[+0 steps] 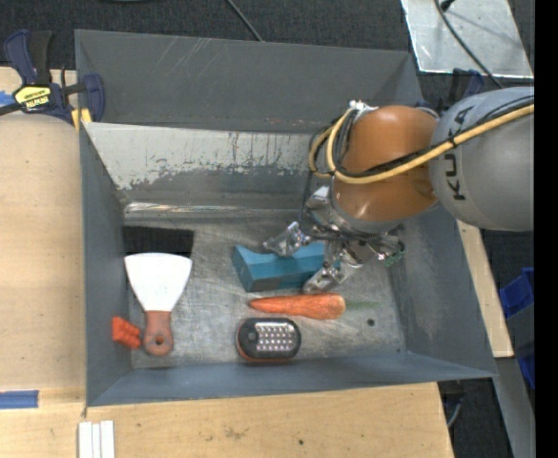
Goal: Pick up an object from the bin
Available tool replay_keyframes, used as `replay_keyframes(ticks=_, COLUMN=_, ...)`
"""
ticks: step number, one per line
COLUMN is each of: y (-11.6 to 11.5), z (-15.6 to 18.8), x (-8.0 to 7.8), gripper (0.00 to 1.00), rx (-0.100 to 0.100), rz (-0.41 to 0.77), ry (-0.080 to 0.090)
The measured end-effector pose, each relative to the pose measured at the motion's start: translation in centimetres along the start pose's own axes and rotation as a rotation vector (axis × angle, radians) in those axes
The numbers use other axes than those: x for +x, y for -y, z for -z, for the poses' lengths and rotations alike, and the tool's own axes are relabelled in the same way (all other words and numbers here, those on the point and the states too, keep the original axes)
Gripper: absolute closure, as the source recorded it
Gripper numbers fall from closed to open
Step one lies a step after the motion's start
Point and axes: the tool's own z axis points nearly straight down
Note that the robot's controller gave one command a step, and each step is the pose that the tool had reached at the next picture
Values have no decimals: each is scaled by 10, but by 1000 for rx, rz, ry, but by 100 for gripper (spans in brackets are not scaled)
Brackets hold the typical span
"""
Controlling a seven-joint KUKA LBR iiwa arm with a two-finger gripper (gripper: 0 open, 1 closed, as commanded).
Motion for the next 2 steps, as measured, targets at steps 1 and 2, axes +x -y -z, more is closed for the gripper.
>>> replay_keyframes(ticks=1, y=-2, z=27, x=6, gripper=100, rx=0, rz=4, ry=-15)
replay_keyframes(ticks=2, y=-8, z=159, x=-4, gripper=100, rx=1, rz=24, ry=-19)
